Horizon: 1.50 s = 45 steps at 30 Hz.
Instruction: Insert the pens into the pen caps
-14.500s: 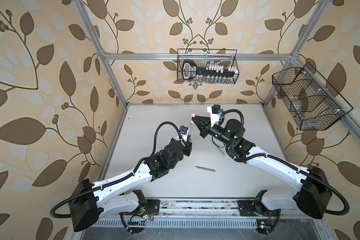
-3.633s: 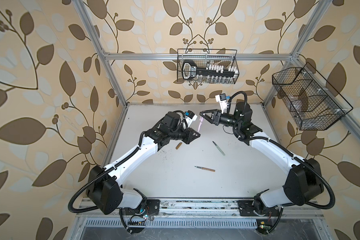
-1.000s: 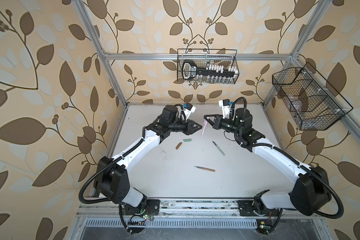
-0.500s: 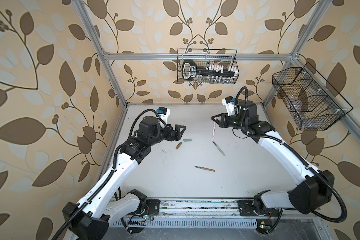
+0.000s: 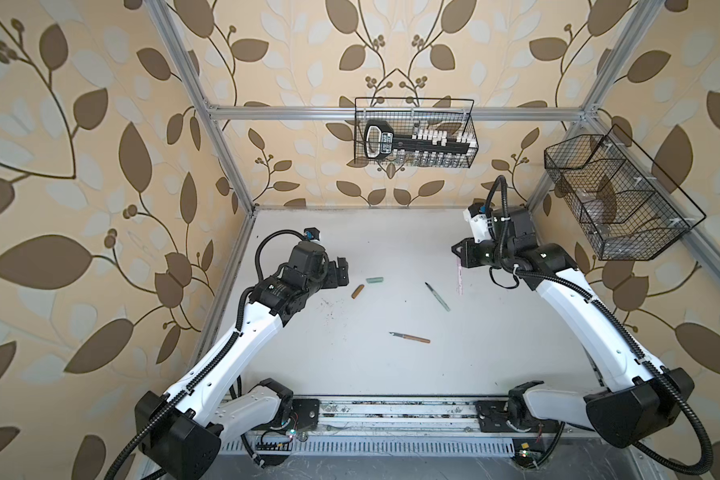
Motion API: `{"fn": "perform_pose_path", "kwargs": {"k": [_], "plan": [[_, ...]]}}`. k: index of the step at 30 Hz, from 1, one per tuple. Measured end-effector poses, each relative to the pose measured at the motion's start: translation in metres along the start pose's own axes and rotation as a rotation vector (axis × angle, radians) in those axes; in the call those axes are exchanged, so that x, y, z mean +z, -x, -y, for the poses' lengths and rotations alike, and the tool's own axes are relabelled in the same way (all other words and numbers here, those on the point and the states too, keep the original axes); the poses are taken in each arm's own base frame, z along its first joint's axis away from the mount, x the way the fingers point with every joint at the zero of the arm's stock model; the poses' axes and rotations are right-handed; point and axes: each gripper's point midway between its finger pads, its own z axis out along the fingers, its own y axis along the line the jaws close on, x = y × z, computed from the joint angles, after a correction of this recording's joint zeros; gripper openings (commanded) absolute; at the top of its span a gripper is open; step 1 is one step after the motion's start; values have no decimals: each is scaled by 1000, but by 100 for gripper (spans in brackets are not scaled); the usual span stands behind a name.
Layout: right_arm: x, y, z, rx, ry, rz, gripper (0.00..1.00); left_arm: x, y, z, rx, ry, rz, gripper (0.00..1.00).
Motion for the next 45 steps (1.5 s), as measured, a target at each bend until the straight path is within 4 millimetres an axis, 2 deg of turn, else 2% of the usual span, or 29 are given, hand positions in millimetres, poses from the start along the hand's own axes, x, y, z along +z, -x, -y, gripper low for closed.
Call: {"fn": "perform_pose_path", "kwargs": {"k": [4,9,12,16,29,36,40,45], "plan": [[16,-23,27,19,-95,-55,0,4,1,-4,2,25,13,99],[56,-72,80,85,-238,-208,0,12,-10,-10,6,45,-5,99],[71,-91,97,98,-286,-273,0,17,-17,-13,9,53,-20,99],[82,-93,114,95,-337,-288,0,20,-23,-15,10,60,-29,99],[124,-85,187,144,-460,-343,0,23,-27,-21,13,86,-32,99],[156,-96,217,166,-474,-410,0,22,-33,-24,16,96,-54,99],[167,-98,223,164,-471,-430,8,21,-34,-25,17,98,-57,99],[172,-87,226,151,-470,-414,28,21,-35,-25,18,100,-62,99]]}}
